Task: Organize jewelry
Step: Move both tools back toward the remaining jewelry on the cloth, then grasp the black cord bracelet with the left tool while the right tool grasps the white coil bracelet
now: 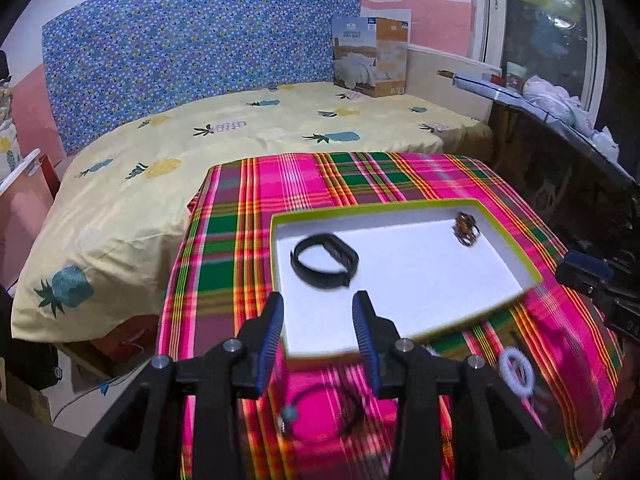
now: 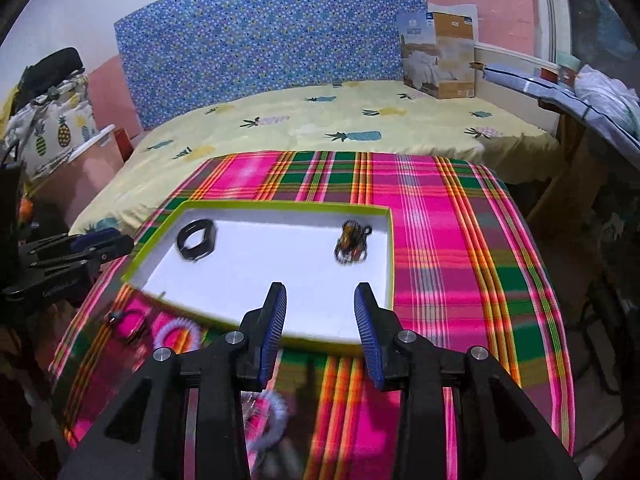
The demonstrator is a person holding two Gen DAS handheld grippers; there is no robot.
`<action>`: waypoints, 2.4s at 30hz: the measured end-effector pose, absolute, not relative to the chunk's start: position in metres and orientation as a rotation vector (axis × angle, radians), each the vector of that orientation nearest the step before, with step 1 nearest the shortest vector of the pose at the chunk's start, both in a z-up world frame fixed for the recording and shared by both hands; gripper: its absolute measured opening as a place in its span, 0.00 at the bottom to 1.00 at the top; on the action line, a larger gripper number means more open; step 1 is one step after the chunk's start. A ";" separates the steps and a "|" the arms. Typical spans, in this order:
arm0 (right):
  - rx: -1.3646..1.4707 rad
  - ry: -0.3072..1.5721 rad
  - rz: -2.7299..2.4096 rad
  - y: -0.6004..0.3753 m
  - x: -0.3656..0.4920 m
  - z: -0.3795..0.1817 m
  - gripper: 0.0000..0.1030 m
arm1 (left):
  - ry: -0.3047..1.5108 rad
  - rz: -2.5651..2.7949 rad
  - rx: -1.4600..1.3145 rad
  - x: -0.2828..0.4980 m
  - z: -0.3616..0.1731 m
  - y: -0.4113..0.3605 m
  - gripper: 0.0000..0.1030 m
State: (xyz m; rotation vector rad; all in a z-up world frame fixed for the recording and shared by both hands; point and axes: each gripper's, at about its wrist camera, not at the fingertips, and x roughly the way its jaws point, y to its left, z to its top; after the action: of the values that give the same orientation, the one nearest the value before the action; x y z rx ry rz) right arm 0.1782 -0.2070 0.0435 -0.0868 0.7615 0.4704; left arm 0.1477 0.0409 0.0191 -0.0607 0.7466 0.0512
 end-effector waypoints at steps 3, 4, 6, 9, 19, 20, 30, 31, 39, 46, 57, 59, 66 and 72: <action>-0.075 0.758 0.476 -0.212 0.160 0.044 0.35 | 0.745 0.047 -0.068 0.128 0.018 0.040 0.36; -0.070 0.757 0.480 -0.212 0.153 0.044 0.35 | 0.743 0.047 -0.069 0.122 0.017 0.040 0.36; -0.063 0.756 0.488 -0.213 0.141 0.044 0.35 | 0.745 0.053 -0.076 0.112 0.016 0.040 0.36; -0.047 0.756 0.492 -0.216 0.124 0.044 0.35 | 0.739 0.063 -0.090 0.096 0.015 0.041 0.36; -0.013 0.775 0.495 -0.221 0.087 0.036 0.35 | 0.749 0.066 -0.110 0.062 0.009 0.041 0.36; -0.003 0.778 0.497 -0.223 0.085 0.035 0.35 | 0.751 0.067 -0.109 0.060 0.008 0.041 0.36; 0.003 0.814 0.499 -0.224 0.080 0.027 0.35 | 0.774 0.048 -0.126 0.057 -0.001 0.040 0.36; 0.001 0.816 0.499 -0.223 0.080 0.026 0.35 | 0.777 0.049 -0.128 0.058 -0.002 0.041 0.36; -0.015 0.846 0.501 -0.217 0.089 0.015 0.35 | 0.813 0.072 -0.150 0.072 -0.016 0.050 0.36; -0.028 0.879 0.494 -0.211 0.105 0.002 0.35 | 0.841 0.083 -0.158 0.090 -0.031 0.054 0.36; -0.043 0.929 0.472 -0.208 0.144 -0.019 0.24 | 0.878 0.093 -0.167 0.112 -0.046 0.059 0.36; -0.055 0.941 0.473 -0.206 0.147 -0.023 0.23 | 0.881 0.093 -0.165 0.114 -0.047 0.059 0.36; -0.120 0.949 0.479 -0.196 0.147 -0.028 0.23 | 0.879 0.105 -0.134 0.118 -0.049 0.055 0.36; -0.163 0.934 0.478 -0.190 0.143 -0.029 0.10 | 0.887 0.124 -0.093 0.120 -0.049 0.051 0.30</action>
State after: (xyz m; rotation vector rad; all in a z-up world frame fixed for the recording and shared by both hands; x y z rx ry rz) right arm 0.1434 -0.1899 -0.0292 -0.1626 0.9342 0.4780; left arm 0.1199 0.0511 -0.0487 -0.0931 0.8867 0.1239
